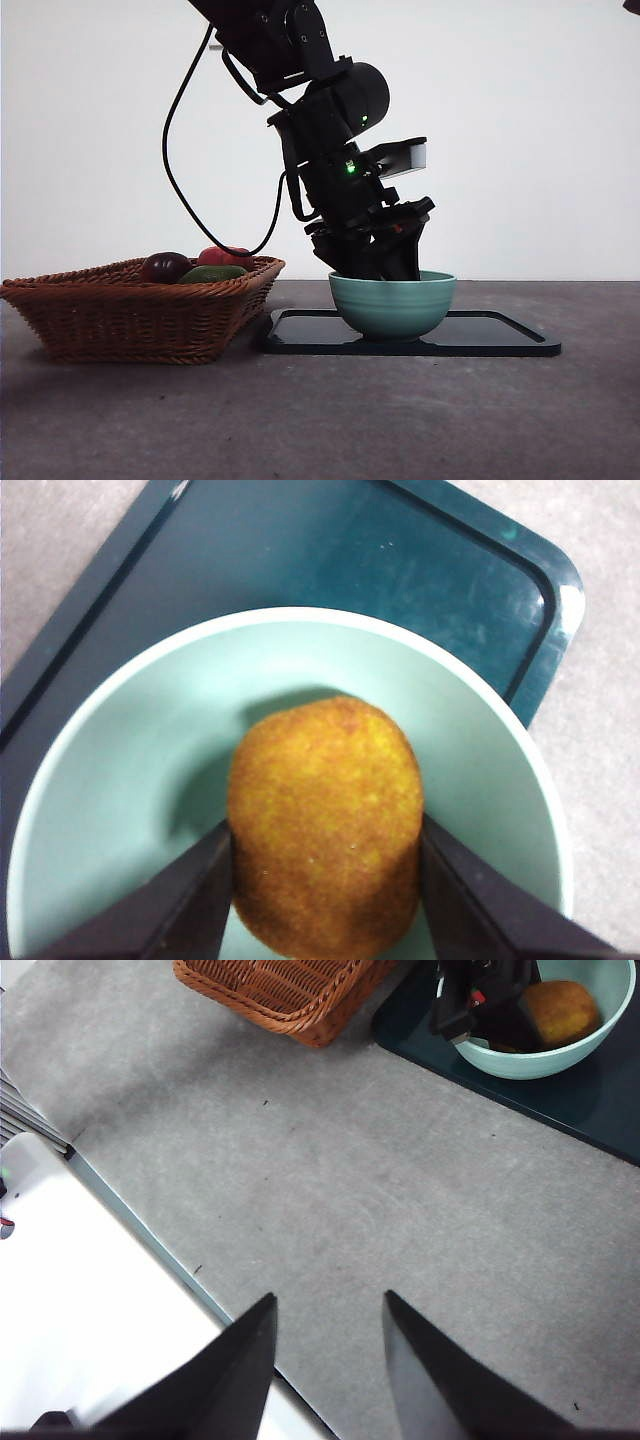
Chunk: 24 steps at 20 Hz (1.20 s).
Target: Pick up the wifruite, put it on the bowl, pick up the plate, put it on desk
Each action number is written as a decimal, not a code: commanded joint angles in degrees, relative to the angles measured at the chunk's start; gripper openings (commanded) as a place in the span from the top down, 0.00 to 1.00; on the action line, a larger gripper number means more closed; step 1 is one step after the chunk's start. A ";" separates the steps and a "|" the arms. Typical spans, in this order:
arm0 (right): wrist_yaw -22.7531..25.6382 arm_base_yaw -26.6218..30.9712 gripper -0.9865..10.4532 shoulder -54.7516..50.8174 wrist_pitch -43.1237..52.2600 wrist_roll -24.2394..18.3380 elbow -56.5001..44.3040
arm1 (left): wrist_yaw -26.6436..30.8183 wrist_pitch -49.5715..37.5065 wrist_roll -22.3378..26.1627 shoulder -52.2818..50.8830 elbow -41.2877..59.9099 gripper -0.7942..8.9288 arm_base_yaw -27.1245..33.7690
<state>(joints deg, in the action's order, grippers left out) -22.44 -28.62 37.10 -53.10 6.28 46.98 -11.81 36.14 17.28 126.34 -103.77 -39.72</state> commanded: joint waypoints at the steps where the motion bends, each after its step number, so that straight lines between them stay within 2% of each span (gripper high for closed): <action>1: -0.04 -0.46 0.77 0.15 0.42 0.28 0.59 | -0.02 -0.15 -0.90 -2.51 -1.64 0.74 0.17; 5: -0.04 -0.46 0.77 0.15 0.44 0.26 0.59 | -0.02 -0.52 -2.82 -10.73 -1.64 0.74 1.53; 10: -0.04 -0.46 0.77 0.15 0.42 -0.68 0.59 | -0.02 2.43 -7.56 -25.83 -1.64 0.74 3.17; 18: -0.04 -0.46 0.77 0.15 0.48 -0.98 0.59 | 0.04 18.53 -9.68 -48.72 -1.60 0.74 8.02; 21: -0.04 -0.46 0.77 0.15 0.59 -0.98 0.59 | 0.11 23.17 -9.64 -52.87 -0.85 0.74 9.86; 24: -0.04 -0.46 0.77 0.15 0.79 -0.98 0.59 | 0.28 24.26 -10.32 -57.24 3.04 0.74 11.82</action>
<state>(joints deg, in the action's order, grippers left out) -22.44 -28.62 37.10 -52.93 5.80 46.98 -11.79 60.47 7.81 69.21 -100.97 -27.97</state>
